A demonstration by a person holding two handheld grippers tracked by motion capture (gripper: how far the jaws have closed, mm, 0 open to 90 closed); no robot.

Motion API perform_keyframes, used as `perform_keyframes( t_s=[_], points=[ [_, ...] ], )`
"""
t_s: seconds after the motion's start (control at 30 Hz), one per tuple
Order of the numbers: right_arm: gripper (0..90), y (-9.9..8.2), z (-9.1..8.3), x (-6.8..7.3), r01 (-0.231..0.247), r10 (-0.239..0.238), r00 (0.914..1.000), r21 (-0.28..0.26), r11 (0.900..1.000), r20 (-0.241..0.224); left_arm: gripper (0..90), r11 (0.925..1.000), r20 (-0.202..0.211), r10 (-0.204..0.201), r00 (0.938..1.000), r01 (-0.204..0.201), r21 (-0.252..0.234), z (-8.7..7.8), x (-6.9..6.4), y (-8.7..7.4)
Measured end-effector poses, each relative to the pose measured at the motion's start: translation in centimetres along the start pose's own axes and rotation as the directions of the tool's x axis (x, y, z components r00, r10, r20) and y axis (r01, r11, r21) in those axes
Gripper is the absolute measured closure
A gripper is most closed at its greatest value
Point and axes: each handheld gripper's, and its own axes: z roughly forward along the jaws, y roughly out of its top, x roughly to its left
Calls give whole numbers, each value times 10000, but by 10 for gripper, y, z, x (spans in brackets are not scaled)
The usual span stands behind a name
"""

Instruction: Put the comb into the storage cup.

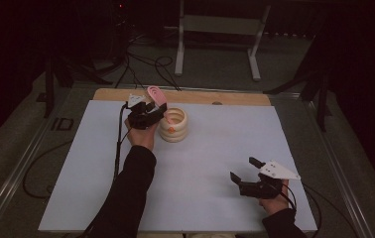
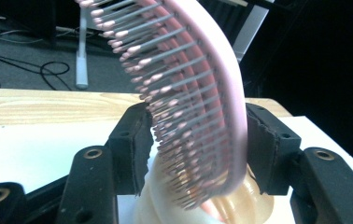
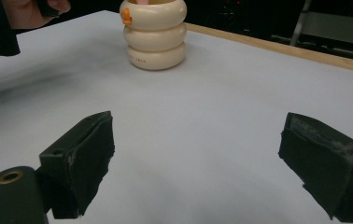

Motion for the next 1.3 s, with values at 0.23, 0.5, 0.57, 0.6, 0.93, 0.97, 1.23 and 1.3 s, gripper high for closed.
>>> perform_keyframes(
  t_s=[0.23,0.5,0.57,0.6,0.93,0.97,1.23,1.3],
  points=[
    [101,0,0,0,-6,6,10000,6,10000,2,416,9997,-90,204,9998,-203,108,0,-2,-1],
    [101,0,0,0,-8,8,10000,19,10000,0,304,9988,0,207,9998,-207,438,4,-3,-5],
    [101,0,0,0,-9,9,10000,26,10000,-2,269,9982,-155,373,9992,-365,476,4,-4,-6],
    [101,0,0,0,-13,13,10000,27,10000,-9,251,9979,-190,416,9990,-406,496,4,-5,-6],
    [101,0,0,1,-10,10,10000,28,10000,-40,155,9947,-166,821,9965,-809,636,3,-9,-9],
    [101,0,0,0,-15,15,10000,30,10000,-41,151,9948,-126,800,9967,-790,642,2,-8,-9],
    [101,0,0,0,-15,15,10000,17,10000,-28,42,9894,-69,1118,9937,-1106,935,2,-7,-15],
    [101,0,0,0,-19,19,10000,34,10000,-34,28,9890,-71,1149,9933,-1138,942,1,-7,-16]
  ],
)
